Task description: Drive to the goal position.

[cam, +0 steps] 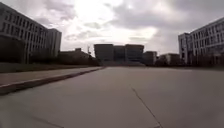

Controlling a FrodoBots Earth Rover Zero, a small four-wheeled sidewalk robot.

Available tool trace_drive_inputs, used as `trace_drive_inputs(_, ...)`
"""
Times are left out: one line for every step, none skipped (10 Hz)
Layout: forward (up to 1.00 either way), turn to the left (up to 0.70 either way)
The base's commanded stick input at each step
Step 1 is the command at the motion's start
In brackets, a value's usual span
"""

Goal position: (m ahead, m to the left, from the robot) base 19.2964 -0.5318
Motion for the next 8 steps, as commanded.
trace_drive_inputs(1.00,0.00)
trace_drive_inputs(1.00,0.00)
trace_drive_inputs(1.00,0.00)
trace_drive_inputs(1.00,0.00)
trace_drive_inputs(1.00,0.00)
trace_drive_inputs(1.00,0.00)
trace_drive_inputs(1.00,0.00)
trace_drive_inputs(1.00,0.00)
